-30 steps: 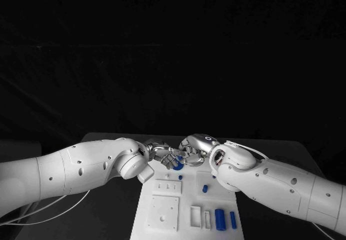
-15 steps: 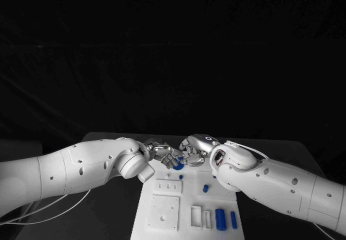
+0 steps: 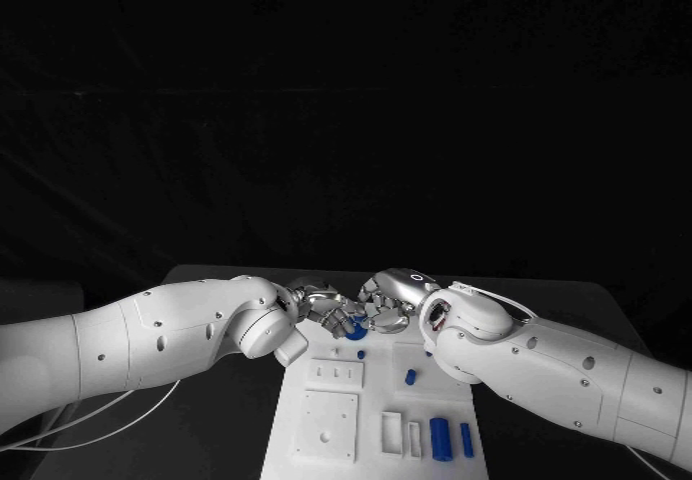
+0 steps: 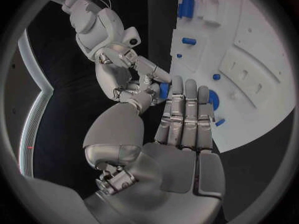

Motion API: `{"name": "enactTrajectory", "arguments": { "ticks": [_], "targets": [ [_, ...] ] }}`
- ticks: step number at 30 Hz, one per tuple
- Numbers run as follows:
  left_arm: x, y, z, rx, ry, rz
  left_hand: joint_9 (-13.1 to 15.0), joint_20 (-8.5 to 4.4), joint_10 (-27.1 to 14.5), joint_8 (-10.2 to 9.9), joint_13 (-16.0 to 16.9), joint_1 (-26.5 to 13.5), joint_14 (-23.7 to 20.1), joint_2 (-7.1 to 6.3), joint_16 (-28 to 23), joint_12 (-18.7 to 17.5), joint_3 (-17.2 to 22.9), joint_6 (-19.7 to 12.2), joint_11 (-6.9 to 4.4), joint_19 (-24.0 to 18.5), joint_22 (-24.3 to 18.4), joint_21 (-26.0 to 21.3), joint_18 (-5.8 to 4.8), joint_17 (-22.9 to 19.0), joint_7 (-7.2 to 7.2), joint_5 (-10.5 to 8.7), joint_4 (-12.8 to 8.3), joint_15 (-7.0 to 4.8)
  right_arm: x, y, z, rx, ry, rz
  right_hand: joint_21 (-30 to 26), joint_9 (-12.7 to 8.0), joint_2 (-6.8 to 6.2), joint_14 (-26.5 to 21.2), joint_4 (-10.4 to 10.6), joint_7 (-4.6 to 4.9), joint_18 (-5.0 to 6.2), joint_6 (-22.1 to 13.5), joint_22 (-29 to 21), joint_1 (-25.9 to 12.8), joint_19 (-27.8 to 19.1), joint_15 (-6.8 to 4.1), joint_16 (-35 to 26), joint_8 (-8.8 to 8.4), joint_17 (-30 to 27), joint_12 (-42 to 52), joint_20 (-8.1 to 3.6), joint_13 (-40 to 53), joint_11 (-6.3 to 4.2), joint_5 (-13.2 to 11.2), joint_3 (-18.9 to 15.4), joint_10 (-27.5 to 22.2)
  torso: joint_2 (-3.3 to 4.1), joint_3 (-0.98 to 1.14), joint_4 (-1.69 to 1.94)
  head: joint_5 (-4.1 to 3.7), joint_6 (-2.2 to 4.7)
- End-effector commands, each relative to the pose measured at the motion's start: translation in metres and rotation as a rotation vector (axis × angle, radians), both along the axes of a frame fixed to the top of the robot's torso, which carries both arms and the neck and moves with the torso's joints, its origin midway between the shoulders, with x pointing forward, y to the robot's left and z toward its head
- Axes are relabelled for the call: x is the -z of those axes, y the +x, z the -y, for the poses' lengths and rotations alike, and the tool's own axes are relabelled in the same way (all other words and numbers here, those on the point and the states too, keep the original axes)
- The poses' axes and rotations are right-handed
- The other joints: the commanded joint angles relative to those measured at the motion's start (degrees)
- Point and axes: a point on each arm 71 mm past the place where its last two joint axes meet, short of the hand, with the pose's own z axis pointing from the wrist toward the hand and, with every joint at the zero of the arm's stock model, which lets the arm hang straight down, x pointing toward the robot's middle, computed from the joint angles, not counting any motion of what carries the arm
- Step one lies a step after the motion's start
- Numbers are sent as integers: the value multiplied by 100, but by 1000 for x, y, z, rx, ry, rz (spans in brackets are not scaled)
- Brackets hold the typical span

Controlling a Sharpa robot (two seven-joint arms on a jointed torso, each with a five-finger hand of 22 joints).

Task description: Assemble the parts on the task board

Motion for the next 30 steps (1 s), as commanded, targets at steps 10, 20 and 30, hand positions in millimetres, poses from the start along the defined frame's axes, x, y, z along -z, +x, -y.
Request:
{"name": "enactTrajectory", "arguments": {
  "ticks": [10,20,30],
  "targets": [
    [-1,-1,2,19,-5,2,486,-202,279,214,387,-245,212,-40,578,527,81,410,-193,220,129,347,-54,103,-209,264,-44,-199,3,-1,-1,-10,-23,-10,12,1,-41,8,18,171,385,210,73,-4,12,-44,-21,-2,9,19,-31,10,-22,25,1,0,2,-4,1,-12,-22],
    [2,-2,2,20,13,-9,1280,-410,275,455,1151,-514,352,-29,1199,1319,67,671,-405,361,135,813,-68,245,-381,673,-87,-413,4,-1,-1,-10,-21,-11,6,3,-54,4,22,174,385,196,72,-14,7,-42,-31,-11,6,12,-31,8,-19,27,-5,-9,3,1,-6,-6,-40],
    [2,-3,2,22,17,-5,2390,-584,225,560,1931,-710,432,-68,1662,1884,111,794,-564,393,120,1310,-82,292,-515,1346,-154,-585,4,-1,-1,-9,-17,-11,3,4,-53,2,25,176,385,191,71,-17,5,-40,-36,-15,4,8,-31,7,-18,28,-5,-13,4,-2,0,-13,-56]
  ]
}}
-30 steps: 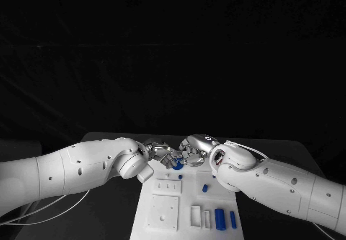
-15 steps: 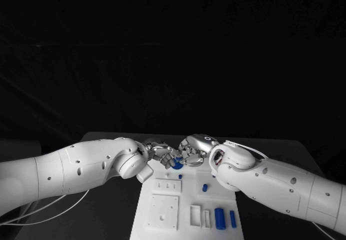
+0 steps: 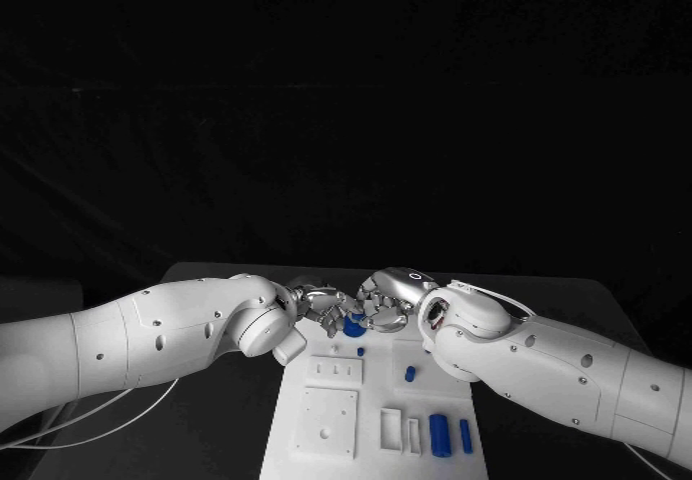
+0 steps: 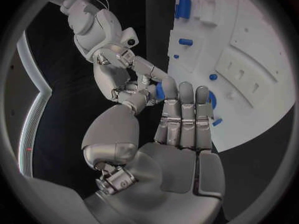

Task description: Assemble the parts on the task board

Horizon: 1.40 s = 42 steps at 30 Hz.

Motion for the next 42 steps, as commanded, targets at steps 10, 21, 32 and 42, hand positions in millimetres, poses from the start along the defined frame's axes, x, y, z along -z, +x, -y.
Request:
{"name": "enactTrajectory", "arguments": {
  "ticks": [10,21,32,42],
  "targets": [
    [-2,-1,2,5,-1,31,2559,-391,-126,-91,390,-84,32,-13,251,211,37,688,-209,24,105,251,-39,-23,-592,277,-90,-106,3,4,5,10,-11,-17,-4,10,-86,-9,30,176,386,174,69,-40,-9,-45,-46,-29,3,1,-41,1,-13,27,-25,-23,1,-4,0,-8,-17],
    [-3,1,-4,7,74,72,2736,-442,-53,-240,513,-1,100,-97,380,292,63,729,-252,74,104,383,-25,-39,-603,229,-39,-165,1,10,23,45,76,6,-258,-216,-534,-230,-57,523,386,-964,-5,-485,-288,263,-324,-647,-95,-236,15,-90,317,253,-701,-397,-5,3,-5,0,-39],
    [-4,3,-15,32,277,170,2897,-567,118,-430,723,69,272,-170,656,540,29,931,-350,240,101,630,1,-11,-670,184,-19,-309,2,20,79,158,158,-13,-434,-200,-544,-312,-39,630,386,-1146,-59,-430,-396,374,-382,-684,-91,-201,71,-160,424,690,-994,-543,-6,8,-6,17,-74],
    [10,0,-20,40,413,127,3232,-758,280,-577,1018,111,513,-184,1175,1128,20,1083,-468,559,112,966,31,81,-763,226,-80,-573,1,30,134,287,308,-121,-442,-192,-435,-275,-12,636,386,-1188,-47,-464,-360,375,-369,-683,-76,-147,71,-215,429,932,-1147,-523,-32,20,-12,74,-245]
  ]
}}
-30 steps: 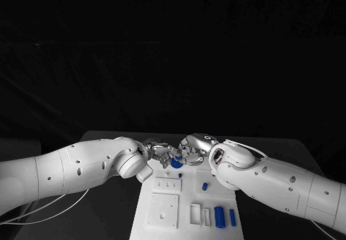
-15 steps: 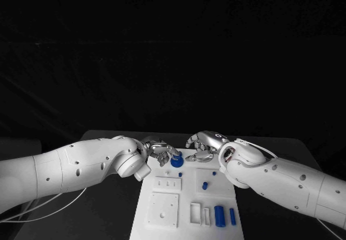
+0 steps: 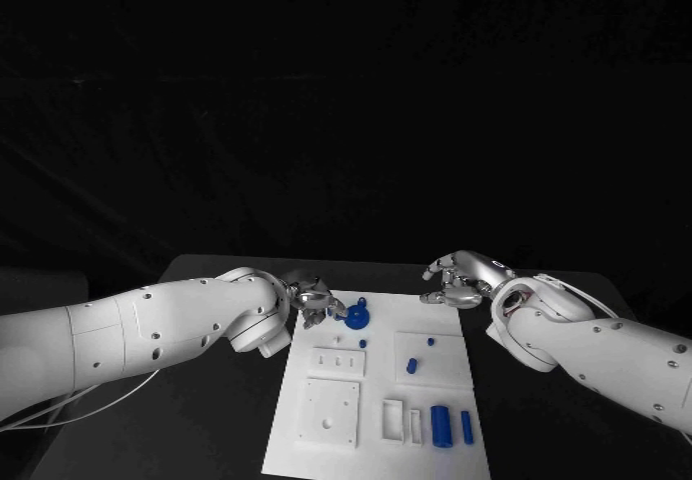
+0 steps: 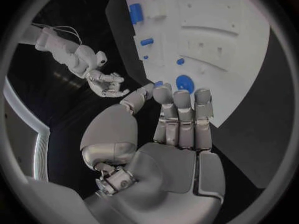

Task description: Assemble the parts on the task board

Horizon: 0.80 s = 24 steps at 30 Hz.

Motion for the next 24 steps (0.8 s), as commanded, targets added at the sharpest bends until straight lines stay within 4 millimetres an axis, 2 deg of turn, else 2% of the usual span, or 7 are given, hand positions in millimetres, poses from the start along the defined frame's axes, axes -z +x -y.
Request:
{"name": "enactTrajectory", "arguments": {
  "ticks": [1,4,6,11,18,24],
  "targets": [
    [5,0,-1,-9,78,-30,2391,-642,28,-85,122,82,74,49,188,245,14,769,-131,109,122,91,44,67,-529,15,-52,-113,-4,3,10,24,139,-52,-21,-5,55,54,-7,231,400,-281,7,-44,60,10,26,-14,14,36,-1,-19,-7,121,-79,4,-28,13,-6,17,-115],
    [9,1,-1,-11,95,-52,2393,-678,80,-149,239,85,107,47,309,454,11,782,-117,173,124,165,55,127,-515,7,-70,-178,-12,8,18,42,181,-50,-21,-1,72,56,1,230,400,-273,10,-67,61,14,27,-7,16,42,2,-22,-7,147,-99,6,-55,31,-13,30,-200],
    [10,4,0,-11,110,-60,2408,-703,67,-185,301,67,118,49,376,570,12,827,-128,206,120,217,60,155,-523,11,-64,-224,-18,11,22,56,197,-44,-22,12,128,57,-19,221,400,-236,22,-117,58,8,32,20,24,64,4,-36,-14,259,-179,4,-71,42,-13,37,-255],
    [15,7,3,-6,137,-72,2454,-736,76,-183,332,41,148,60,431,667,11,928,-158,248,117,279,68,168,-551,43,-53,-274,-29,19,30,84,220,-32,-24,16,178,61,-62,217,400,-233,31,-110,60,3,33,28,30,81,-2,-55,-19,333,-223,-1,-92,58,-10,35,-367],
    [18,10,10,10,155,-95,2484,-759,100,-193,330,-1,182,92,461,720,8,998,-171,275,113,326,72,166,-571,132,-66,-309,-36,27,34,106,231,-27,-29,17,212,68,-99,216,400,-232,40,-99,68,2,33,33,36,99,-8,-77,-20,443,-250,-4,-120,74,7,54,-493],
    [22,12,15,31,196,-105,2513,-775,119,-186,336,-40,210,136,495,775,4,1068,-185,292,113,365,76,170,-588,170,-76,-333,-38,32,34,116,241,-34,-33,17,224,67,-107,216,400,-234,43,-100,70,3,29,34,36,105,-9,-88,-19,489,-258,-7,-115,71,3,88,-550]
  ]
}}
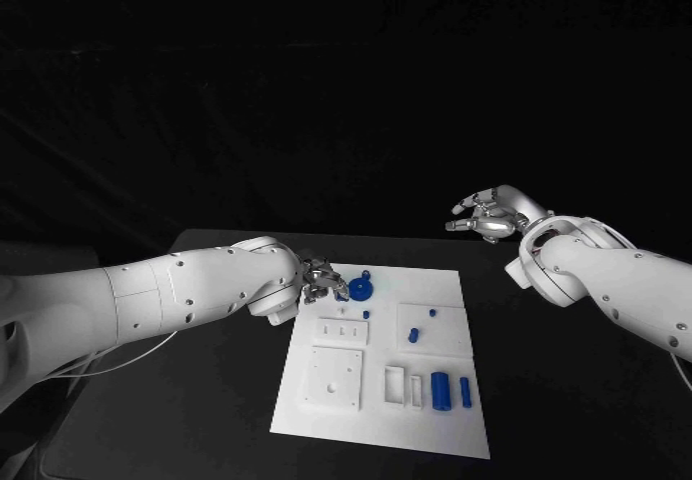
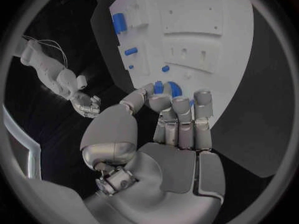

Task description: Assemble the parts on the task board

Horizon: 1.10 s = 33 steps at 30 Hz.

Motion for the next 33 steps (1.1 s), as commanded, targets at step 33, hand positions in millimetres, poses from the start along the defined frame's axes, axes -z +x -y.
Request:
{"name": "enactTrajectory", "arguments": {
  "ticks": [33],
  "targets": [
    [45,-8,5,106,151,-40,2575,-744,-13,84,27,-287,163,295,175,292,6,1149,-89,60,111,184,83,29,-564,265,9,-184,-2,6,-1,-4,40,-21,-53,6,105,13,-30,213,400,-233,10,7,3,5,12,33,4,38,-17,-36,-16,64,-36,-28,1,-14,-12,0,-182]
  ]
}}
